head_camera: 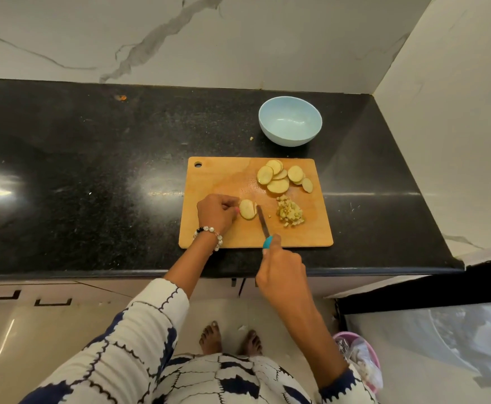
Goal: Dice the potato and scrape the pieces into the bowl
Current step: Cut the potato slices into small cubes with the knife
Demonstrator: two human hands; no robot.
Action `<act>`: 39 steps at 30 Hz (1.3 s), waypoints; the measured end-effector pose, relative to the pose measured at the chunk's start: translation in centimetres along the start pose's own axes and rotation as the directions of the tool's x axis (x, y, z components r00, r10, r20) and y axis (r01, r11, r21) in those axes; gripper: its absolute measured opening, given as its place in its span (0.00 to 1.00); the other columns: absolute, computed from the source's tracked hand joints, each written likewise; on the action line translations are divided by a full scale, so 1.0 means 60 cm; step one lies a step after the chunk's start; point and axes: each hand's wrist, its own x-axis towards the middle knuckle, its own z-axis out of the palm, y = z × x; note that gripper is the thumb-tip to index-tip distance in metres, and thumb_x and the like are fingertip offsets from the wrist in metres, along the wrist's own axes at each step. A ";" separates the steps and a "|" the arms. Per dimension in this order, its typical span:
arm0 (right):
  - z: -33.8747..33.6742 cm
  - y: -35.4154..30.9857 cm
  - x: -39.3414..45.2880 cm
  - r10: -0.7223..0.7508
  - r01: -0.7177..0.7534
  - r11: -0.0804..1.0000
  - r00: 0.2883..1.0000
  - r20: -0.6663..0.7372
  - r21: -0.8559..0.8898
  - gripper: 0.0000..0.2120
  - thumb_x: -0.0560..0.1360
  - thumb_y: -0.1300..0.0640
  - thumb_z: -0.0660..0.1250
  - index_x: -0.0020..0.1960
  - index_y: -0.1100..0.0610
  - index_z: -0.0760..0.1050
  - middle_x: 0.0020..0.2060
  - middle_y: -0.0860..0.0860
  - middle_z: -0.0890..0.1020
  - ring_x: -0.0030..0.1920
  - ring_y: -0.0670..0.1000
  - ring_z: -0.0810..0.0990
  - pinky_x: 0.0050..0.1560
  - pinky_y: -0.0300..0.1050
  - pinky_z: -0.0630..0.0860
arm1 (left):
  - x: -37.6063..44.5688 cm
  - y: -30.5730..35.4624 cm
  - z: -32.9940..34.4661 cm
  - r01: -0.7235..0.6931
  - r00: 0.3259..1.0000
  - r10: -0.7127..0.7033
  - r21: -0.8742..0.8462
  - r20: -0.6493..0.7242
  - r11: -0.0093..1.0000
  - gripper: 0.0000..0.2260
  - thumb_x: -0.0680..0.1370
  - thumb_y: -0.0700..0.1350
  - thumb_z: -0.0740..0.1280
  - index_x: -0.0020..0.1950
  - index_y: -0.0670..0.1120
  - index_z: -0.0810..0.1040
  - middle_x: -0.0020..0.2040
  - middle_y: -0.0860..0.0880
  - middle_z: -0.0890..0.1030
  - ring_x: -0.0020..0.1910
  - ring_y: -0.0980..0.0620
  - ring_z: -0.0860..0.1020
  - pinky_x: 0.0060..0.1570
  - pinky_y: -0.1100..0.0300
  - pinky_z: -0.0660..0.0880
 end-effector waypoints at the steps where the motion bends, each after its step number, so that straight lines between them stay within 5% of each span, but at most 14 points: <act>1: -0.004 0.006 0.006 0.012 -0.011 1.000 0.999 -0.031 0.023 0.26 0.81 0.55 0.51 0.76 0.61 0.49 0.54 0.59 0.77 0.53 0.59 0.77 0.48 0.49 0.71 | -0.004 0.002 0.006 0.006 0.999 -0.006 0.003 -0.034 1.000 0.12 0.73 0.44 0.71 0.56 0.43 0.81 0.52 0.45 0.83 0.49 0.52 0.79 0.51 0.65 0.70; 7: -0.016 0.031 0.020 0.087 -0.077 0.991 0.992 -0.092 0.114 0.24 0.81 0.55 0.52 0.75 0.61 0.54 0.51 0.58 0.79 0.50 0.57 0.79 0.48 0.50 0.74 | -0.030 0.041 0.065 0.053 0.994 -0.030 0.230 -0.101 0.972 0.27 0.72 0.58 0.69 0.65 0.42 0.73 0.58 0.43 0.73 0.58 0.45 0.71 0.56 0.55 0.68; 12: -0.003 0.044 0.021 0.089 -0.079 0.984 0.995 -0.054 0.162 0.24 0.82 0.55 0.53 0.75 0.63 0.55 0.50 0.60 0.80 0.51 0.60 0.78 0.49 0.52 0.75 | -0.026 0.049 0.077 0.075 0.994 -0.054 0.238 -0.094 0.968 0.24 0.74 0.51 0.69 0.66 0.42 0.70 0.61 0.42 0.70 0.60 0.44 0.68 0.59 0.56 0.66; 19: 0.009 0.041 0.027 -0.020 0.047 0.966 0.994 -0.106 0.255 0.23 0.81 0.56 0.54 0.74 0.63 0.58 0.40 0.55 0.79 0.41 0.54 0.79 0.41 0.51 0.76 | 0.031 0.018 0.027 -0.274 0.949 0.222 0.236 0.225 0.932 0.29 0.69 0.46 0.74 0.68 0.47 0.71 0.56 0.47 0.77 0.55 0.48 0.74 0.56 0.58 0.69; 24: 0.030 0.037 0.045 -0.042 0.062 0.980 0.993 -0.107 0.191 0.24 0.81 0.55 0.53 0.75 0.62 0.56 0.42 0.54 0.79 0.39 0.52 0.78 0.37 0.46 0.71 | 0.053 0.030 -0.001 -0.368 0.890 0.246 0.288 0.384 0.884 0.30 0.67 0.46 0.76 0.67 0.47 0.72 0.57 0.47 0.76 0.54 0.50 0.74 0.54 0.62 0.70; 34: 0.048 0.033 0.061 -0.100 0.122 0.982 0.983 -0.153 0.144 0.25 0.81 0.55 0.52 0.75 0.62 0.55 0.44 0.55 0.79 0.41 0.53 0.78 0.39 0.47 0.73 | 0.043 0.026 0.021 -0.290 0.946 0.203 0.381 0.252 0.878 0.24 0.69 0.51 0.74 0.63 0.49 0.77 0.56 0.47 0.75 0.55 0.49 0.73 0.54 0.59 0.71; 39: 0.056 0.029 0.062 -0.093 0.100 0.994 0.984 -0.152 0.039 0.25 0.82 0.54 0.50 0.76 0.61 0.50 0.49 0.57 0.78 0.45 0.55 0.77 0.38 0.44 0.66 | 0.044 0.028 0.023 -0.255 0.957 0.176 0.381 0.231 0.889 0.22 0.68 0.52 0.74 0.61 0.50 0.78 0.56 0.48 0.76 0.54 0.49 0.74 0.53 0.59 0.72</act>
